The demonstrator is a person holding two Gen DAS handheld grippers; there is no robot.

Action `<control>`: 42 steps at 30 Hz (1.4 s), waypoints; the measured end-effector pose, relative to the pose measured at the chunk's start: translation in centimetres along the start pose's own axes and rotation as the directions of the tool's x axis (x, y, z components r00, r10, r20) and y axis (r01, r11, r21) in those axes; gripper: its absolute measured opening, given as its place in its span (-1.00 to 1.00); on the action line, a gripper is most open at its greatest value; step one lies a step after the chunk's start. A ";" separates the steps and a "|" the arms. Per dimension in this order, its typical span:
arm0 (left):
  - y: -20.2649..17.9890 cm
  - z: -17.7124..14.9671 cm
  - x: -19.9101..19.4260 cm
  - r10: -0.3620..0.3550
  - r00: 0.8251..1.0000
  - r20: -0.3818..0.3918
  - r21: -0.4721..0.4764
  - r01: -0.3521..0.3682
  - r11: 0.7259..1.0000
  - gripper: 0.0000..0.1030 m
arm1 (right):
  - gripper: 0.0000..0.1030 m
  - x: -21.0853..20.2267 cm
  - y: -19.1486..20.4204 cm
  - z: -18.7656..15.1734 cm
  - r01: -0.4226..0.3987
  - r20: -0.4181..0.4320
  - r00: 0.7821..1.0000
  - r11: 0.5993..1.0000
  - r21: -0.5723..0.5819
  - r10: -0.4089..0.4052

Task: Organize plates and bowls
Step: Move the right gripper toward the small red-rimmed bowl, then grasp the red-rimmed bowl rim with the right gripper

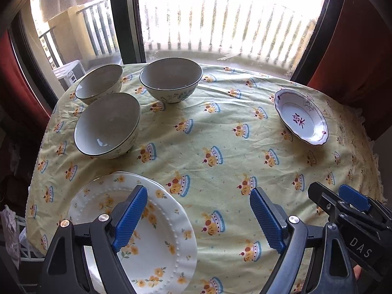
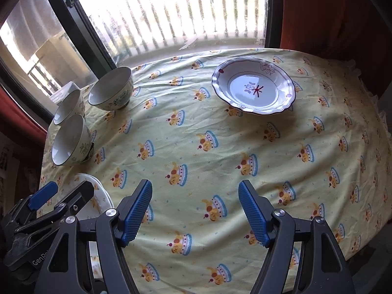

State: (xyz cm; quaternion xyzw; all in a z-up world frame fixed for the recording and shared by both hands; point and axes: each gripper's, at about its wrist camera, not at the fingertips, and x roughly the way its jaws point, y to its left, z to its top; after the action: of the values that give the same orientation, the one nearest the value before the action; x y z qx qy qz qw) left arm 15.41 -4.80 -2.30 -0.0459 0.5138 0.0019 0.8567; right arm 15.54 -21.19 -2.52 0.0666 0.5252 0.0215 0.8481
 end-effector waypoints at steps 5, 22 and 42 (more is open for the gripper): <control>-4.0 0.7 0.7 -0.002 1.000 0.005 0.004 0.002 1.000 0.72 | 0.49 -0.1 -4.0 1.5 0.004 0.026 1.000 1.000 -0.012 -0.003; -13.2 4.7 4.5 0.026 0.999 0.021 -0.019 -0.026 0.999 0.78 | 0.69 2.5 -13.9 7.0 0.024 0.028 0.999 0.998 -0.061 -0.022; -17.1 11.1 15.0 0.063 0.998 -0.021 0.008 -0.063 0.998 0.51 | 0.43 11.5 -18.1 15.2 0.039 0.017 0.999 0.999 -0.004 -0.038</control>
State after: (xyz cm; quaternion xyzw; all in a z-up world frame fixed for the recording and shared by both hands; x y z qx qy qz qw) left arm 33.13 -21.59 -9.05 -0.0265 0.5240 0.0266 0.8509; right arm 33.63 -39.30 -8.48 0.0549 0.5190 0.0057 0.8530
